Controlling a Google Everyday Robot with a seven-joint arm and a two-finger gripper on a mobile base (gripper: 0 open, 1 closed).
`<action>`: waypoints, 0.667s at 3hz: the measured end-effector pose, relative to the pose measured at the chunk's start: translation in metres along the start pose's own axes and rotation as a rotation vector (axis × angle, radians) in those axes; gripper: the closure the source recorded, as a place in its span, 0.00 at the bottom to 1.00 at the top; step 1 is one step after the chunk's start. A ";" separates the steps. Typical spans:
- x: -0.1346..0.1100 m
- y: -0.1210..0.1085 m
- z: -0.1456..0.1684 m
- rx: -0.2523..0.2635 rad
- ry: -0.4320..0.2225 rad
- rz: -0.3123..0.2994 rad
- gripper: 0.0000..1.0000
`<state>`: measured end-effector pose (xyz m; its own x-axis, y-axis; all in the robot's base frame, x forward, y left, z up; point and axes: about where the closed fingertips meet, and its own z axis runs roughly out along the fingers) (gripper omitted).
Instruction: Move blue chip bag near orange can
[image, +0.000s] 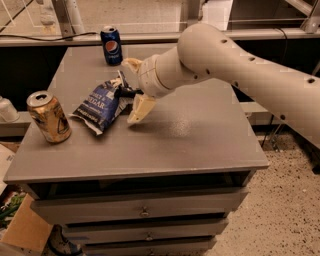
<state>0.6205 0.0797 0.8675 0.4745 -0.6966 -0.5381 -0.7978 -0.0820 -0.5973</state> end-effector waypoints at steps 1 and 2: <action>0.004 -0.004 -0.003 0.003 0.003 0.008 0.00; 0.017 -0.012 -0.007 0.003 0.011 0.050 0.00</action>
Offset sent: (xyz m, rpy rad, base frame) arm 0.0343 -0.0382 0.0036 0.0264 0.0776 -0.0927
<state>0.6352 0.0642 0.8695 0.4300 -0.7075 -0.5609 -0.8194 -0.0451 -0.5714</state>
